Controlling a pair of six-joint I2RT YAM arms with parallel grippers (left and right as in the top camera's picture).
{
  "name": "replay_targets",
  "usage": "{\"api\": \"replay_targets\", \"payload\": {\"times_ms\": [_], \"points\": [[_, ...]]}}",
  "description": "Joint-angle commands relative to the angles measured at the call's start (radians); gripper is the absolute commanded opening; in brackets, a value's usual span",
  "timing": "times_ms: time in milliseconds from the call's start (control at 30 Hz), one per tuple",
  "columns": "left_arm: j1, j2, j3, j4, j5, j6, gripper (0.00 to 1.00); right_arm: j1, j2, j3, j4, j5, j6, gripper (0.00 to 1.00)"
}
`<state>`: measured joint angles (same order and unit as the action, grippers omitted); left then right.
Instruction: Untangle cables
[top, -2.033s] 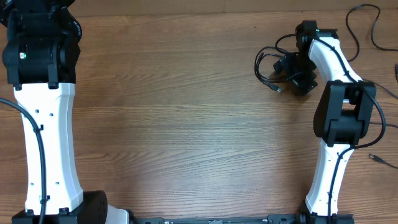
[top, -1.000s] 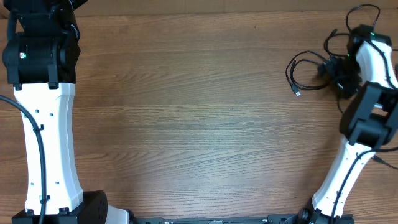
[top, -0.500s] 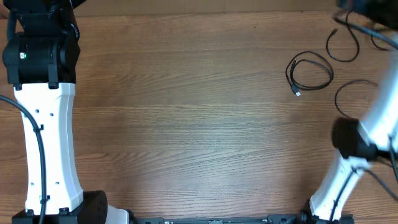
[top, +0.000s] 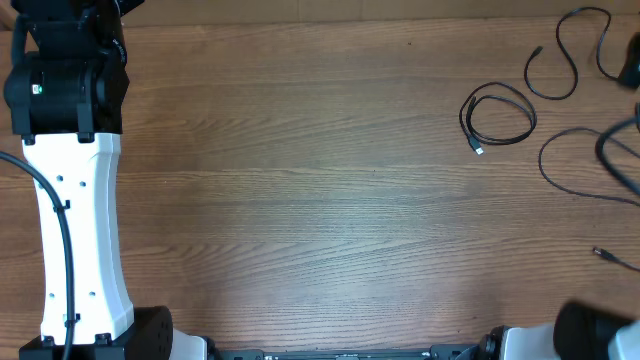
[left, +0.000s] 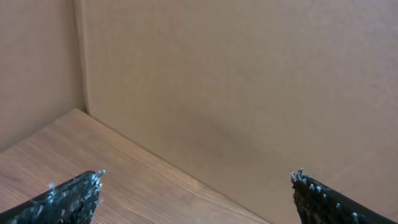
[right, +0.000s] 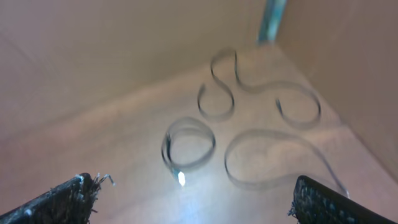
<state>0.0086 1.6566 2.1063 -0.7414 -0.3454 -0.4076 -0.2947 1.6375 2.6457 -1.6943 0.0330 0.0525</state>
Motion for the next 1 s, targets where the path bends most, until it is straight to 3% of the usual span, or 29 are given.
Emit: {"api": "replay_targets", "payload": {"times_ms": [0, 100, 400, 700, 967], "points": [[0.004, 0.006, 0.006, -0.001, 0.051, 0.018, 1.0, 0.002, -0.172, -0.312, 0.001, 0.037, -0.001, 1.0], [0.004, 0.006, 0.006, -0.001, 0.051, 0.019, 1.0, -0.004, -0.261, -0.548, 0.064, 0.042, 0.019, 1.0], [0.004, 0.006, 0.006, -0.08, 0.051, 0.019, 1.0, -0.043, -0.352, -1.236, 0.592, 0.043, 0.029, 1.0], [0.004, 0.006, 0.006, -0.343, 0.051, 0.019, 1.0, -0.043, -0.306, -1.307, 0.748, 0.045, 0.021, 1.0], [0.004, 0.006, 0.006, -0.47, 0.051, 0.019, 0.99, -0.043, -0.306, -1.307, 0.813, 0.045, 0.021, 1.0]]}}
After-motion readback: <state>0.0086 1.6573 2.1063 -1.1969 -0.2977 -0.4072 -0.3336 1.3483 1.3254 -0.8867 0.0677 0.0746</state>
